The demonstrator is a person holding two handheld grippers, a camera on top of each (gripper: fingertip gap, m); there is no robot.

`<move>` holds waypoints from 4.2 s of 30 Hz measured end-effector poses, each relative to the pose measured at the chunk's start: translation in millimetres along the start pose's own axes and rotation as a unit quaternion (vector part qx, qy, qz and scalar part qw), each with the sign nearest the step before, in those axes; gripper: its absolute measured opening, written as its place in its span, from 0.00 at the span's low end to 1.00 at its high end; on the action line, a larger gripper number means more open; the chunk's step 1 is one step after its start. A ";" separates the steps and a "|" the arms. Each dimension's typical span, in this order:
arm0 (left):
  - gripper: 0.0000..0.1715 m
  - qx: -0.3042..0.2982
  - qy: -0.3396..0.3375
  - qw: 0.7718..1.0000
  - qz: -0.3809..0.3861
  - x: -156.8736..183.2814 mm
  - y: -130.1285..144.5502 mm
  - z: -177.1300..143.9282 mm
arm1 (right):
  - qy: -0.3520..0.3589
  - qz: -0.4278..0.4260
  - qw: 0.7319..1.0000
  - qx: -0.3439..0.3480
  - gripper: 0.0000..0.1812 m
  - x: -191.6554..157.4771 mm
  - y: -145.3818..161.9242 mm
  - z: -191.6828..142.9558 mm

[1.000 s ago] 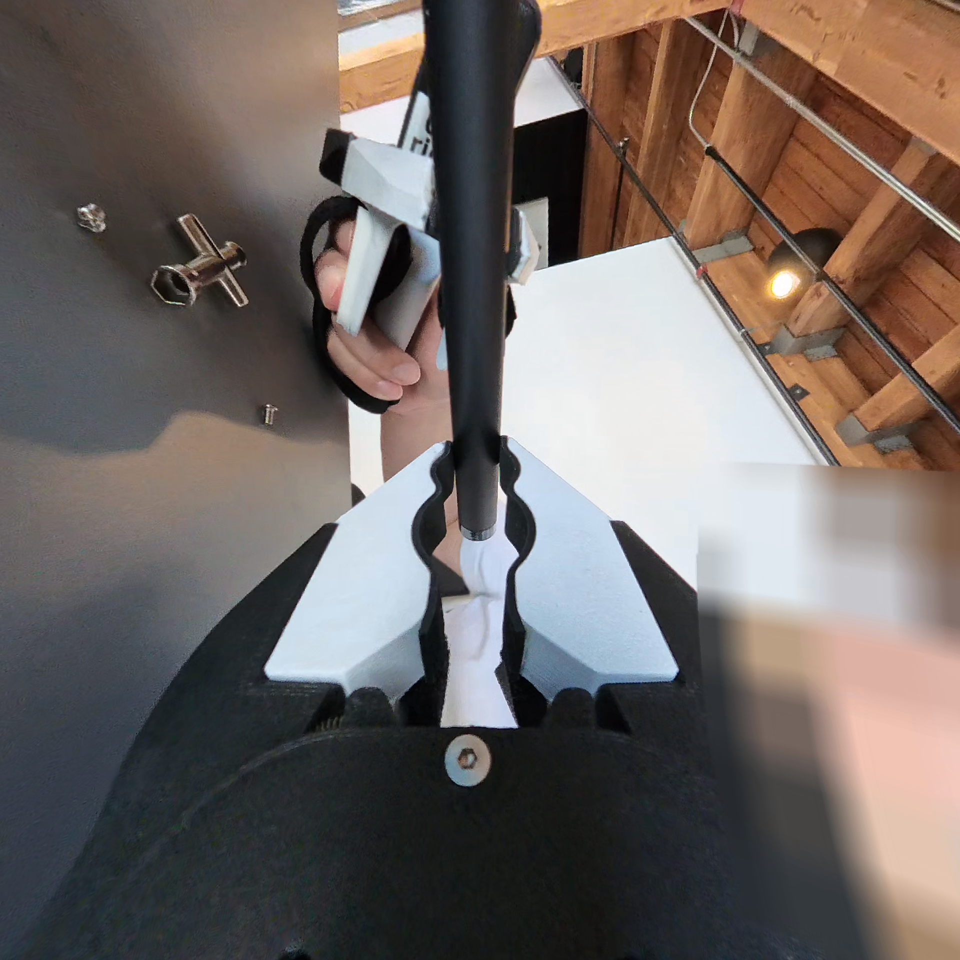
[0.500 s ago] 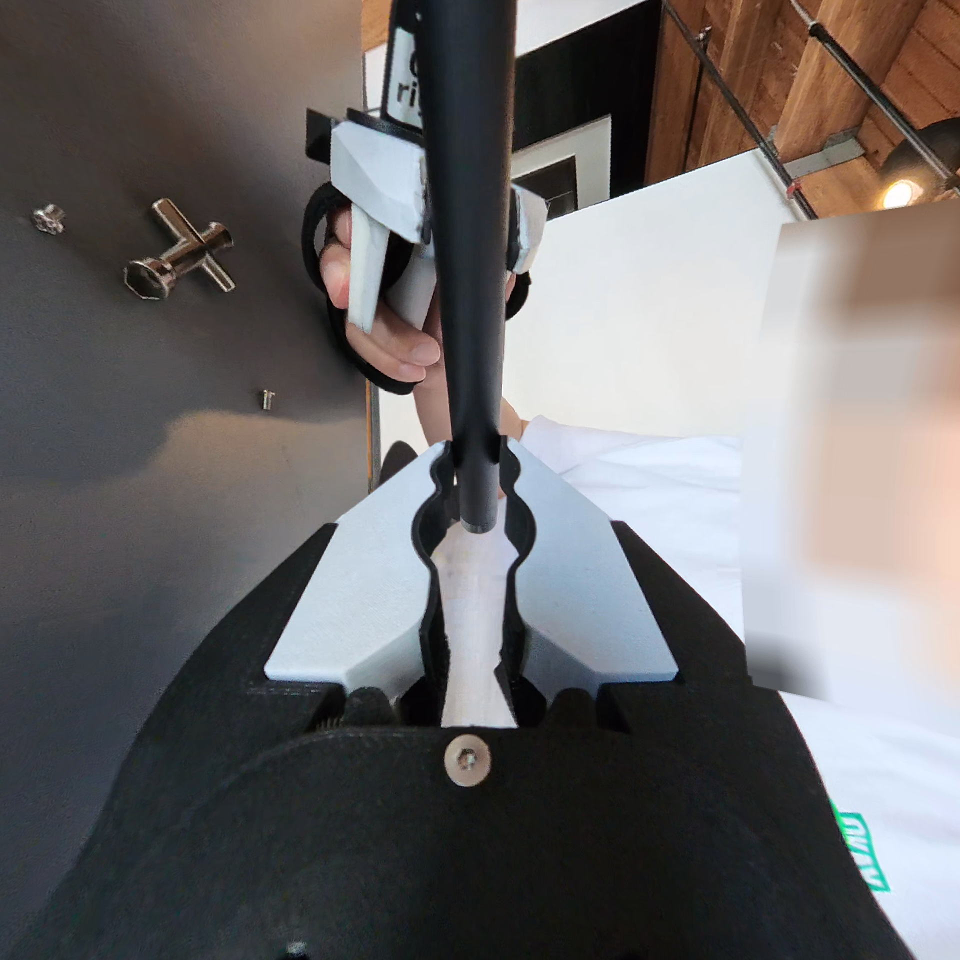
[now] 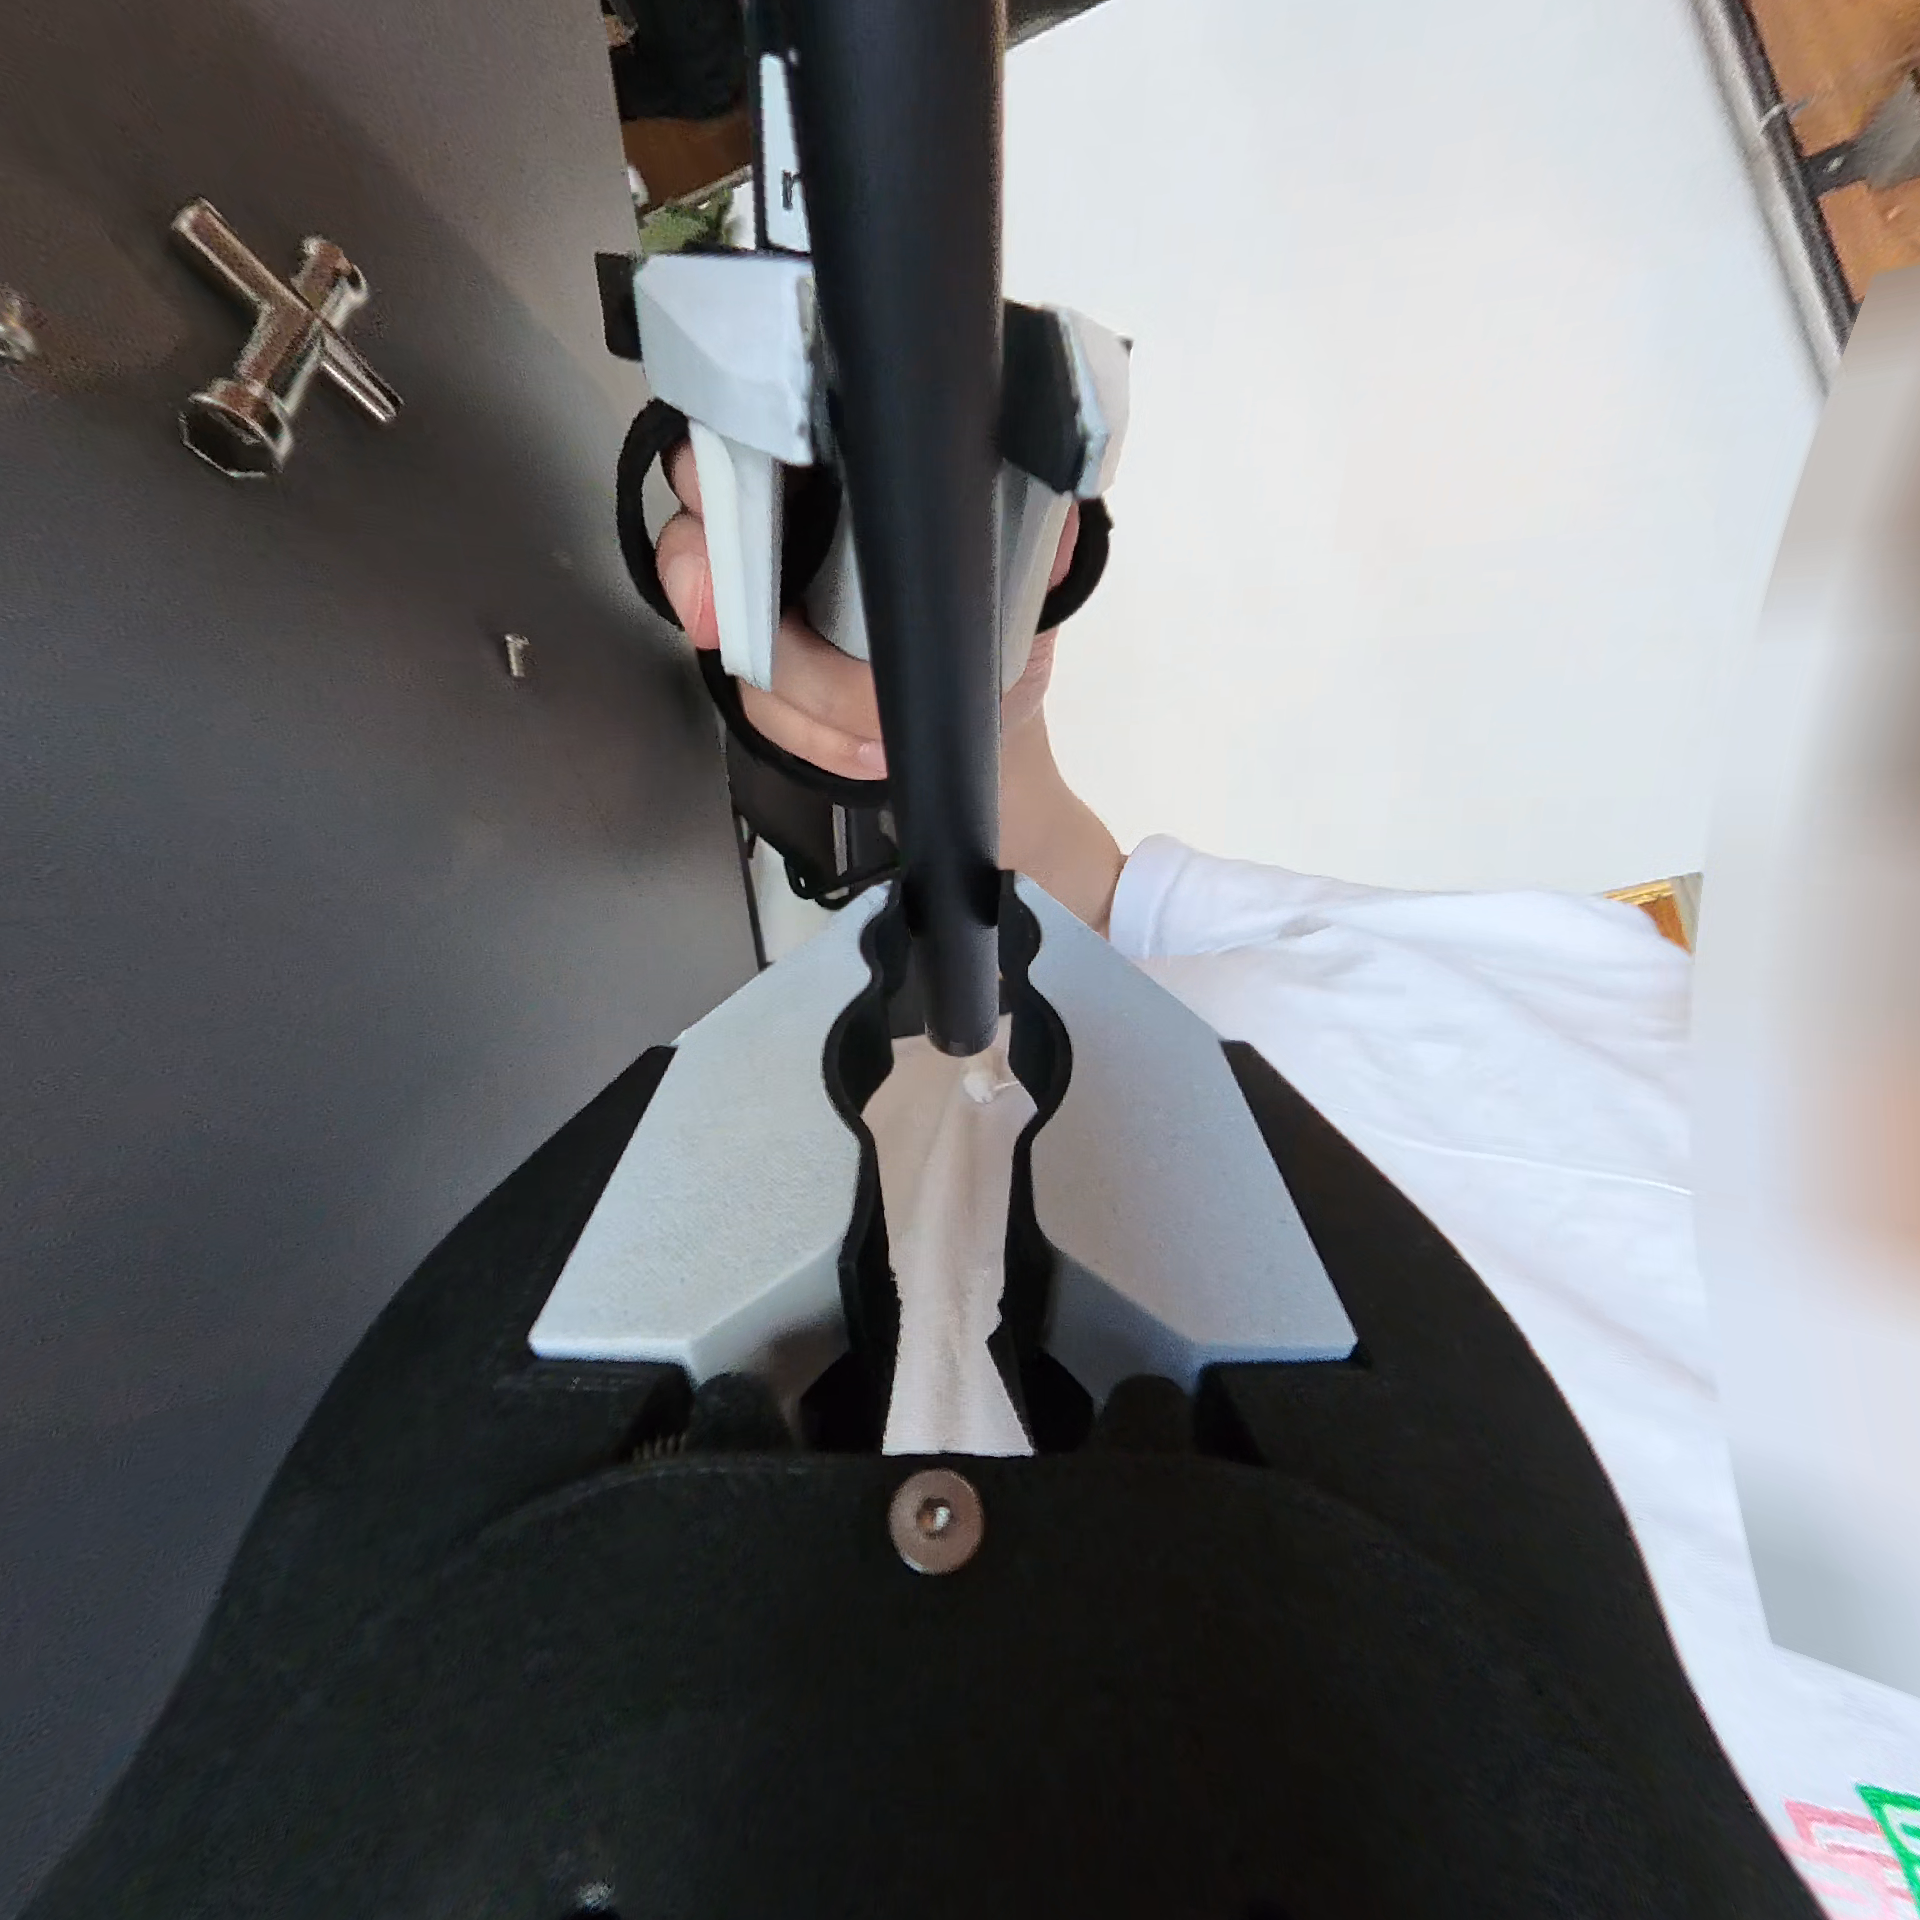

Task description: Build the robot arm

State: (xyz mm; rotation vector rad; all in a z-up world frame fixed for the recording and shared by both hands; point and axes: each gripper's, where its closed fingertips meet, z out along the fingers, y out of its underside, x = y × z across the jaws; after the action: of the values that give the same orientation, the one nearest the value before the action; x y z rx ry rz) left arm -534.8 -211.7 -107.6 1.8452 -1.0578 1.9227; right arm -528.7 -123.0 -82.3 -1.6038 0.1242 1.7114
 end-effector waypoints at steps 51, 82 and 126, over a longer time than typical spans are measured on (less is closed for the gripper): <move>0.09 0.067 -0.008 0.997 -0.041 -20.0 -33.5 -35.5 | 0.029 -0.042 0.999 -0.006 0.10 27.2 -31.3 30.1; 0.09 0.032 -0.065 0.997 0.010 -25.9 -3.7 -20.3 | 0.101 0.016 0.992 -0.071 0.12 25.4 4.2 29.5; 0.23 0.266 -0.060 0.958 0.087 2.9 -119.1 -75.3 | 0.323 -0.307 0.848 -0.286 0.09 26.2 -29.2 8.6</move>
State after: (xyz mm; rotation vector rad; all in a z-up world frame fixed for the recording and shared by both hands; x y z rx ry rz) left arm -514.3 -80.0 -61.8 2.2302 -0.8074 2.4074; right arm -516.3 -85.9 -91.5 -2.2846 -0.5710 0.6819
